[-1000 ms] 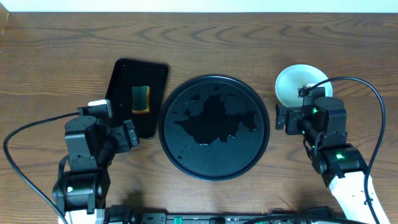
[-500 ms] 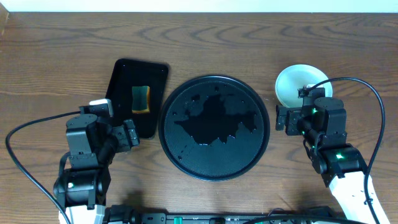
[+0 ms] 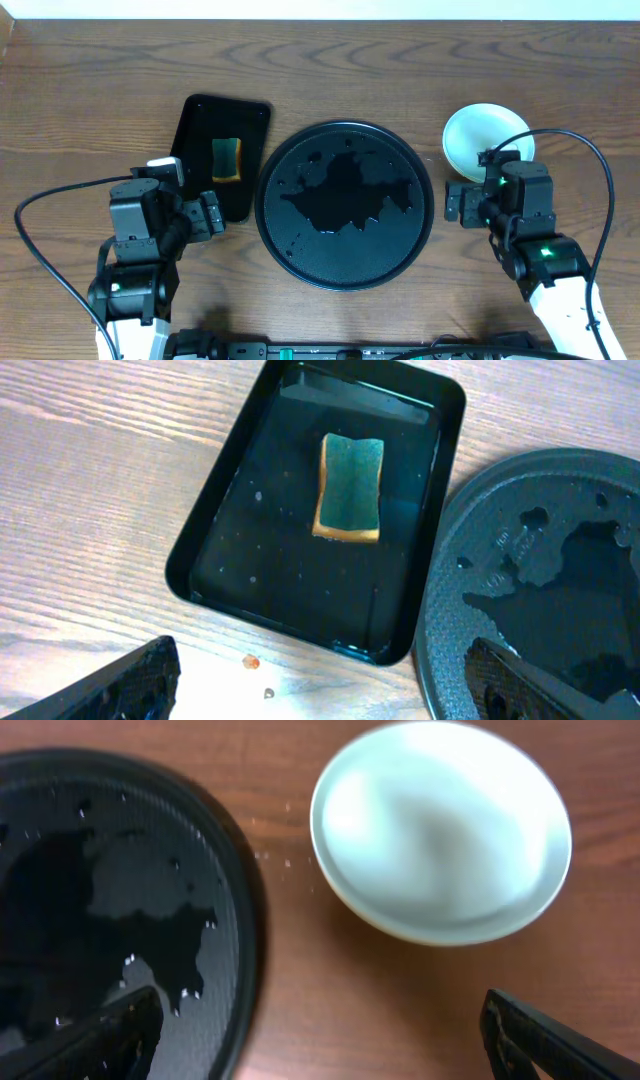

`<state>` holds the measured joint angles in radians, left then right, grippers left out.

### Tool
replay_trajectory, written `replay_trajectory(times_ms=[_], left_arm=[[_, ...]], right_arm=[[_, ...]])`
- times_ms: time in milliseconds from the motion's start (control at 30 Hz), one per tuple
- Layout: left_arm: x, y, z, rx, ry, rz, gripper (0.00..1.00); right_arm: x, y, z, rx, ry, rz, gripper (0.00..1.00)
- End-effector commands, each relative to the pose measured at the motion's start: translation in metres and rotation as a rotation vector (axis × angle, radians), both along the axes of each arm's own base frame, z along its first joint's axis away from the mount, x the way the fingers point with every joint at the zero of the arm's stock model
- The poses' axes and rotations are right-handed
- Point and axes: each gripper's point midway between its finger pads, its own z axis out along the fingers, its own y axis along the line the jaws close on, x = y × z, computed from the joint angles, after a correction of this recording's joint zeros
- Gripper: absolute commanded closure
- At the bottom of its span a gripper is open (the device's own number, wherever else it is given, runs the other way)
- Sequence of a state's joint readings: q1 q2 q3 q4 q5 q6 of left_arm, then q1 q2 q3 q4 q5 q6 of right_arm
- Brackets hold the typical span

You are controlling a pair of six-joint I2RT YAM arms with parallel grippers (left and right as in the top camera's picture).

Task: Clean dirty plates on tray and stack at the side

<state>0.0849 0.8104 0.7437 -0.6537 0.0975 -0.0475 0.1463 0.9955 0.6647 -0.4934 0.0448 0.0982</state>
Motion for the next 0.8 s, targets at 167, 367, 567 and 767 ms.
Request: replay_trajectory(times_ms=[167, 367, 567, 767], left_arm=[[-0.001, 0.003, -0.009, 0.017, 0.031, 0.000, 0.08], [0.000, 0.003, -0.013, 0.017, 0.045, -0.001, 0.08], [0.000, 0.003, -0.016, 0.015, 0.060, -0.001, 0.08], [0.001, 0.003, -0.021, 0.013, 0.078, -0.001, 0.08]], right_arm=[[-0.014, -0.006, 0.027, -0.009, -0.151, -0.011, 0.01], [-0.013, -0.013, 0.050, 0.021, -0.423, -0.045, 0.01], [-0.019, -0.015, 0.064, 0.070, -0.720, -0.053, 0.01], [-0.029, -0.026, 0.067, 0.083, -0.896, -0.088, 0.01]])
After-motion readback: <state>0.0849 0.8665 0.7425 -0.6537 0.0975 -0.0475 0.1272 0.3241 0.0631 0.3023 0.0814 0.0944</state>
